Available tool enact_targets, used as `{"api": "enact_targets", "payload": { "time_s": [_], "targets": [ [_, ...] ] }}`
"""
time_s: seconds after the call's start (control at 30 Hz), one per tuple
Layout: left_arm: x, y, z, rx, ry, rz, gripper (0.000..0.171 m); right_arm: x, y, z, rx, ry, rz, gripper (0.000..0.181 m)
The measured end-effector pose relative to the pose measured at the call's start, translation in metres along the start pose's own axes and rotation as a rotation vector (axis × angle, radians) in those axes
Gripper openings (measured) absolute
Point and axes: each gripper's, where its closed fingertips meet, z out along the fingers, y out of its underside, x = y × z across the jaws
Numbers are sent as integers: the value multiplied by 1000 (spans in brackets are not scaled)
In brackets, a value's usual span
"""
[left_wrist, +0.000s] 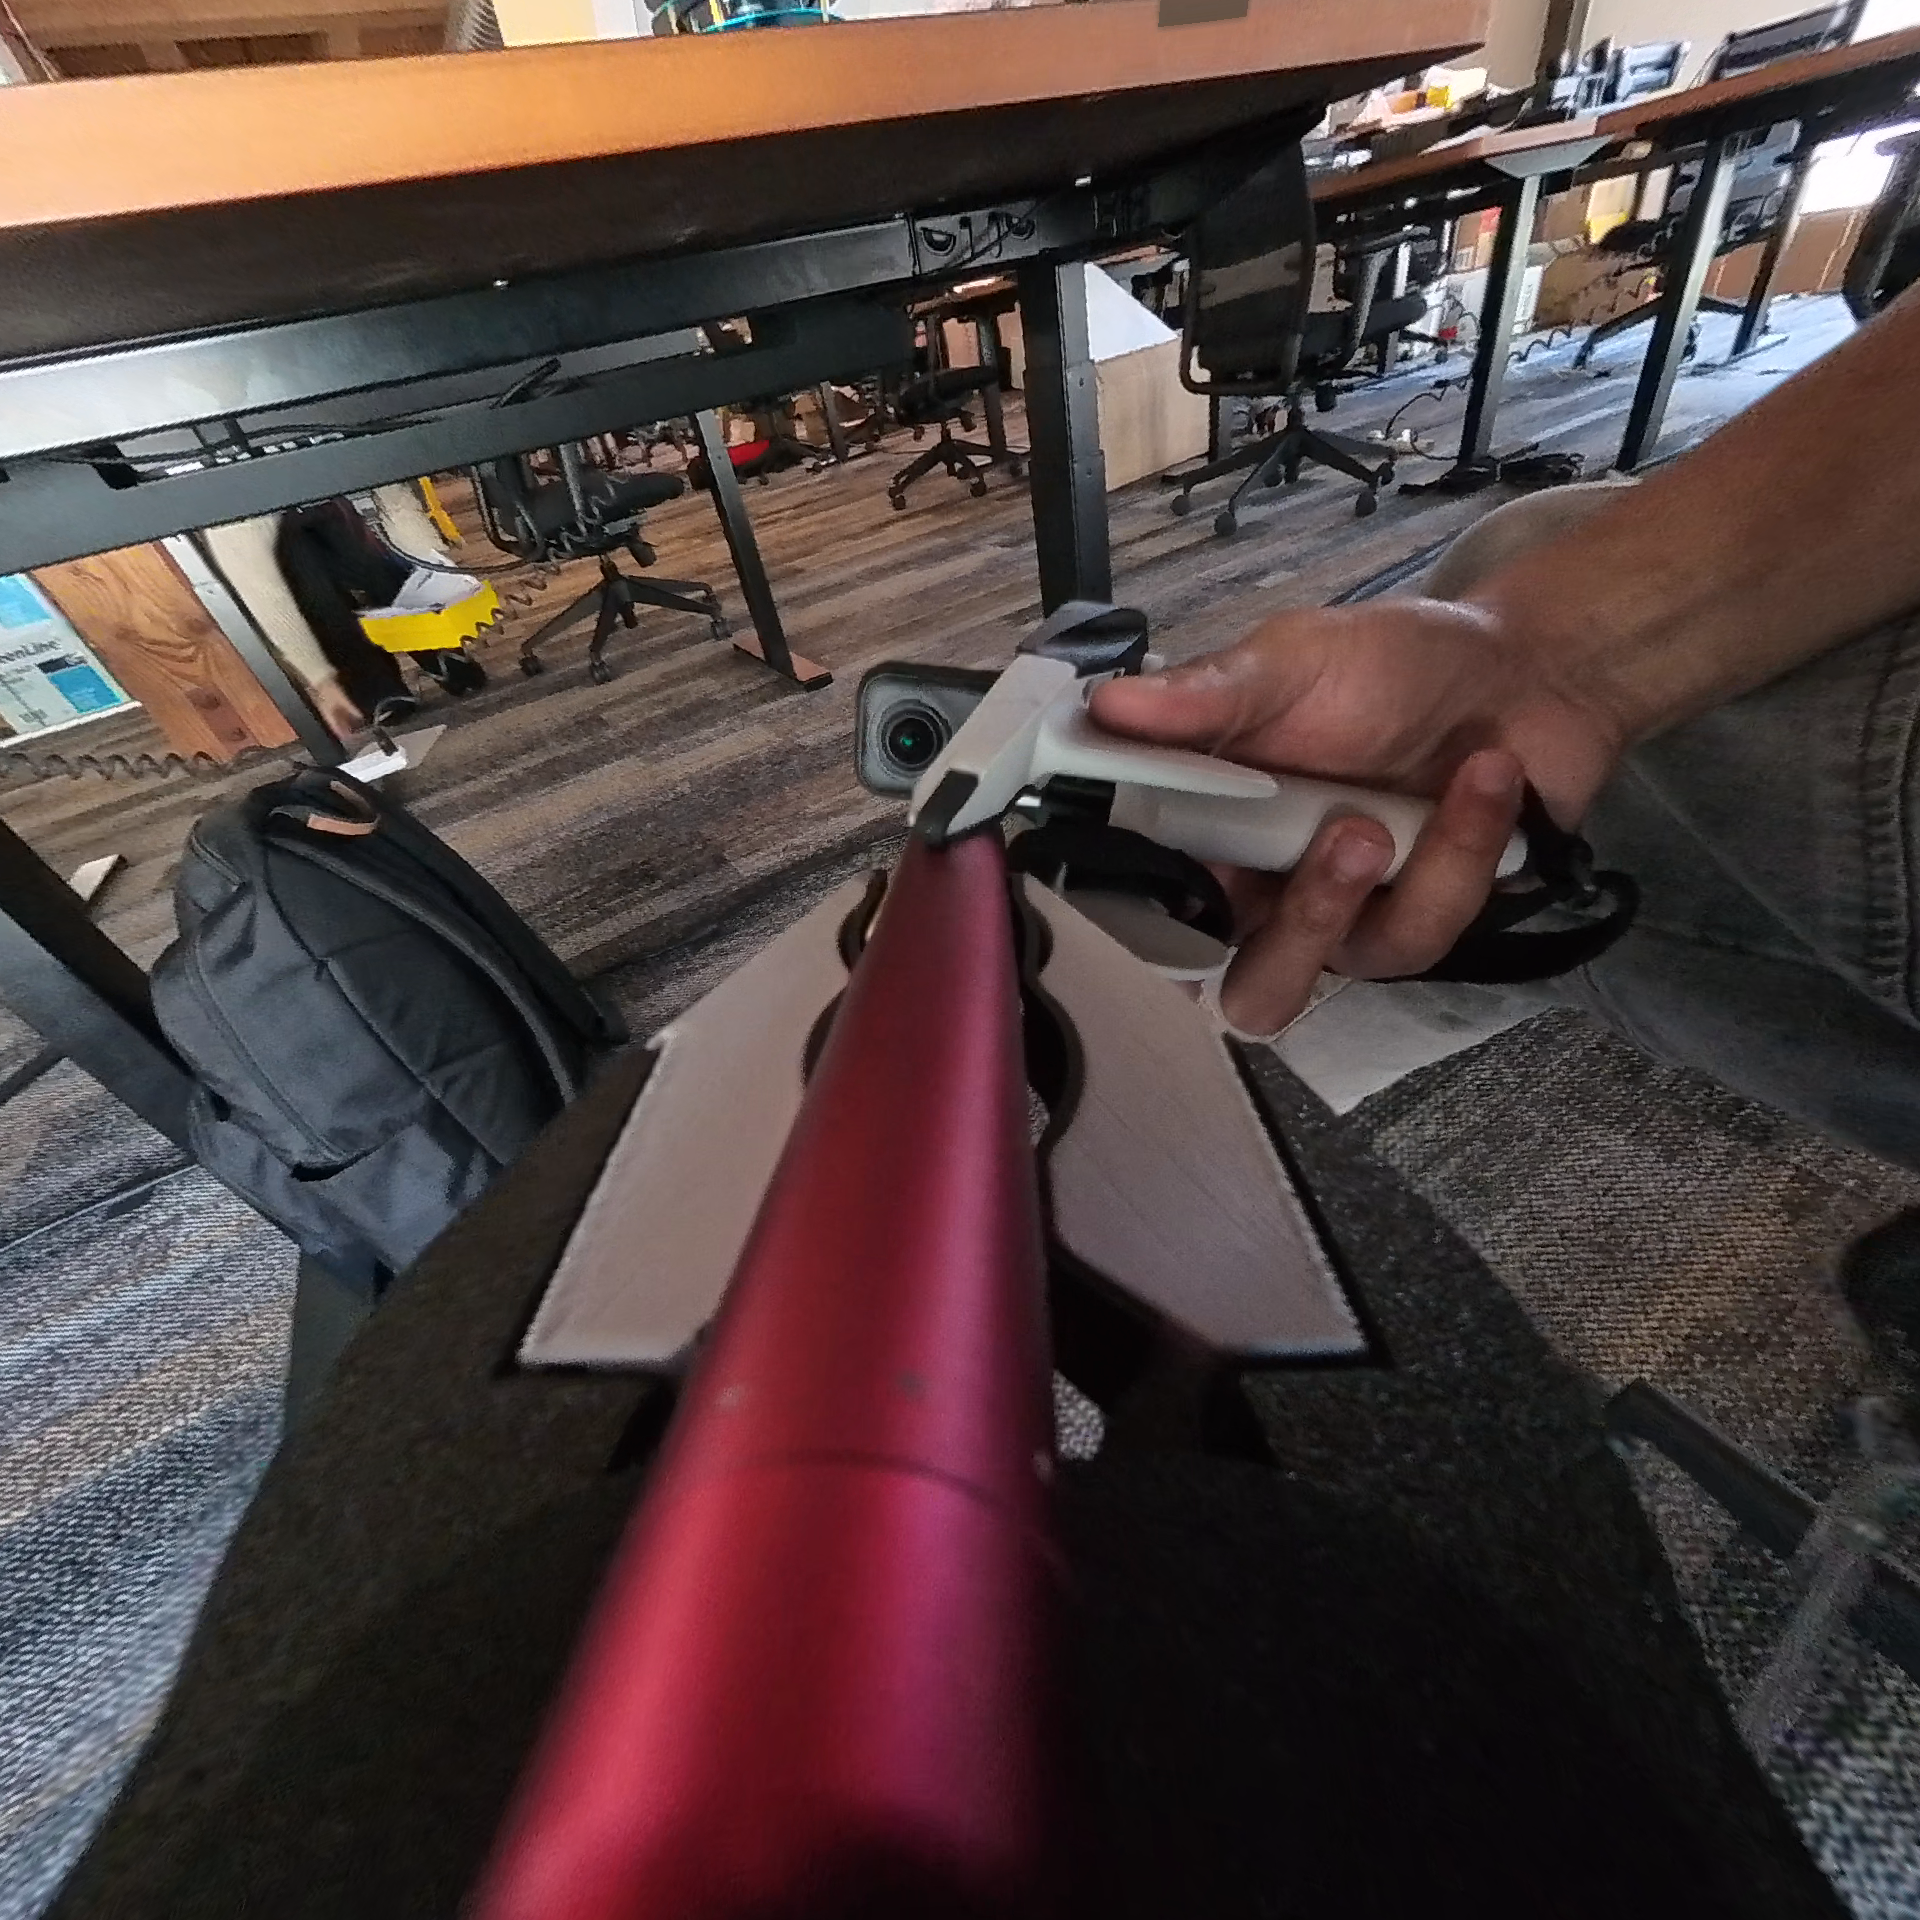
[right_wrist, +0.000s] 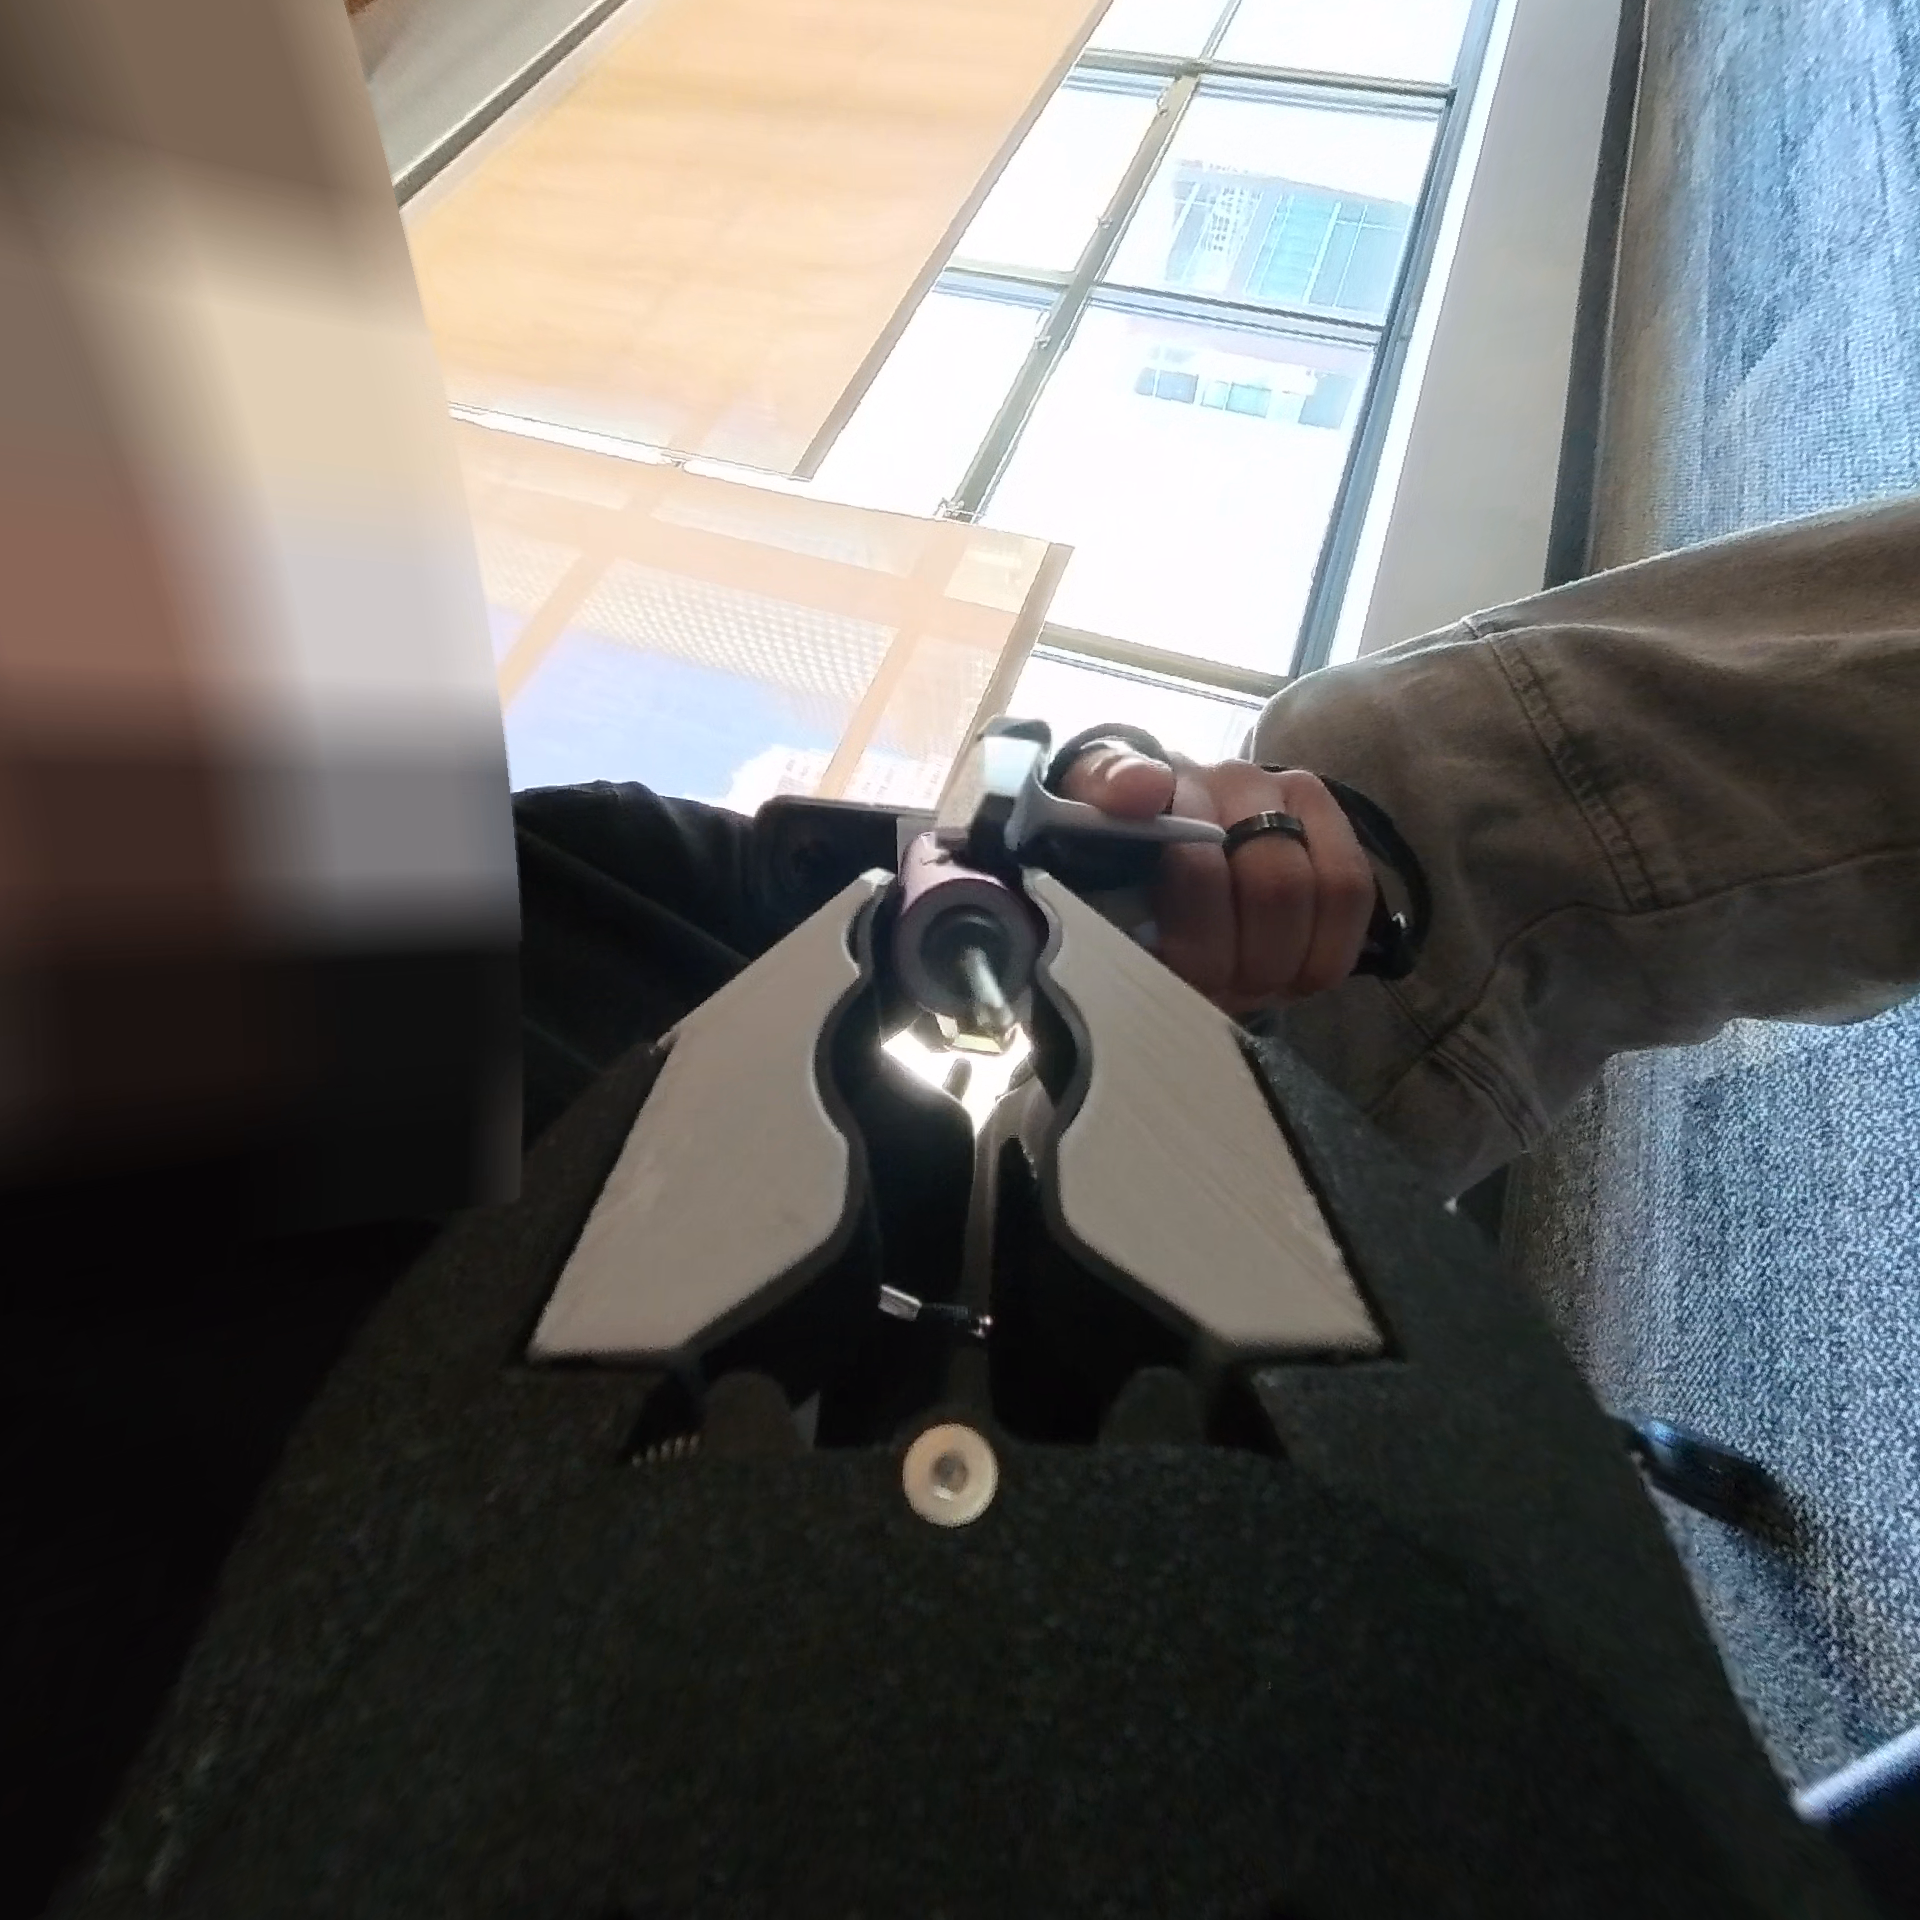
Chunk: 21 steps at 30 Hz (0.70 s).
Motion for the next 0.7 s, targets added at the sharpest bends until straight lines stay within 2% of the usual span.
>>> {"api": "enact_targets", "payload": {
  "time_s": [0.53, 0.63, 0.7],
  "targets": [
    [4, -3, 0, -5, -23, 131, 23, -1, 6, 0, -12, -42, 78, 22],
    [6, -3, -1, -18, -18, 125, 22, -2, 7, 1, -8, -63, 93, 22],
    [5, 1, -2, -45, 2, 71, 22, 2, 7, -1, -25, -23, 87, 23]
  ]
}}
